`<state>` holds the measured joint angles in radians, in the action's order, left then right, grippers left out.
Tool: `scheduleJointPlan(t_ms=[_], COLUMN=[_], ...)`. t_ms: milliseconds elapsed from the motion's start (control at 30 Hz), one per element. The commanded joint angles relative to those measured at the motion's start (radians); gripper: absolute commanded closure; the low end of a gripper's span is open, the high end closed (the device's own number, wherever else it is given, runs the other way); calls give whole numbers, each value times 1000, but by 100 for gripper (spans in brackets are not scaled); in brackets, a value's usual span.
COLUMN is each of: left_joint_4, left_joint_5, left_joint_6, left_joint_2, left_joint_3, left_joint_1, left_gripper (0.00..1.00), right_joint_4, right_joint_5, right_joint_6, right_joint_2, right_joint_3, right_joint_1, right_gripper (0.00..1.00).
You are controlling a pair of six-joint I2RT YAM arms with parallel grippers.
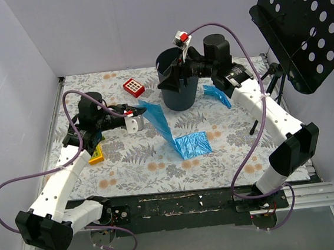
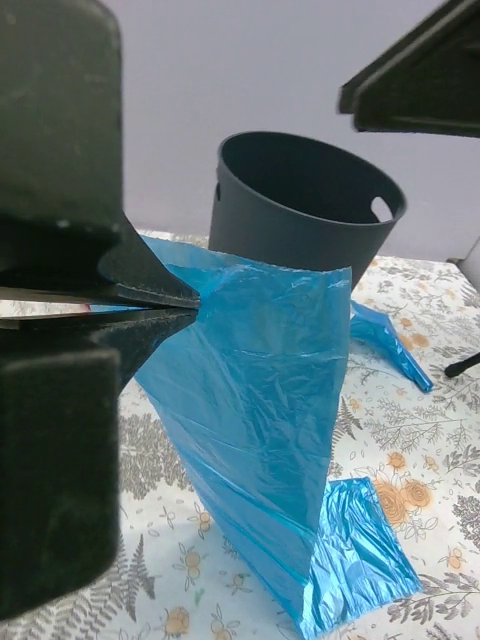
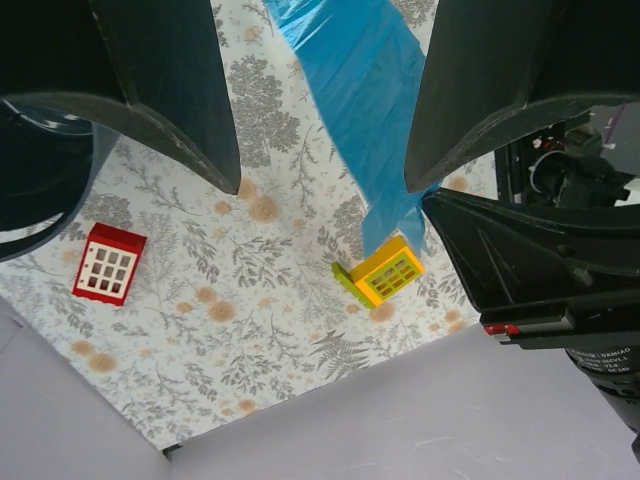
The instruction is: Put the trash bags into the trash bin
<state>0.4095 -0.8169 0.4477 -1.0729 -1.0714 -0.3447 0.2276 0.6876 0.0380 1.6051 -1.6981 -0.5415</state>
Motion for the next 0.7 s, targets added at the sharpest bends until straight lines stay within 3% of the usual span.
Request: scheduleJointPlan(t_ms=[0,300,567,667], left_joint_4=[29,29,31,38], left_joint_5=[-47,-54,-50,13], left_joint_6=[169,233,244,140], left_joint_2=[-2,11,27,22], left_joint_3=[-36,-16,-13,-12], left_joint_1=[-14,-22,-45,-48], left_gripper=[100,100,100,100], right_joint_4=[-13,84,114,171], right_joint_5=[62,144,127,-12], right_joint_6=[66,25,2,-26], right_joint_2=[12,65,93,99], right_joint_3=[4,-31,-61,-58], right_joint_1=[-21,-37,-67,-71], right_gripper=[25,17,16,17])
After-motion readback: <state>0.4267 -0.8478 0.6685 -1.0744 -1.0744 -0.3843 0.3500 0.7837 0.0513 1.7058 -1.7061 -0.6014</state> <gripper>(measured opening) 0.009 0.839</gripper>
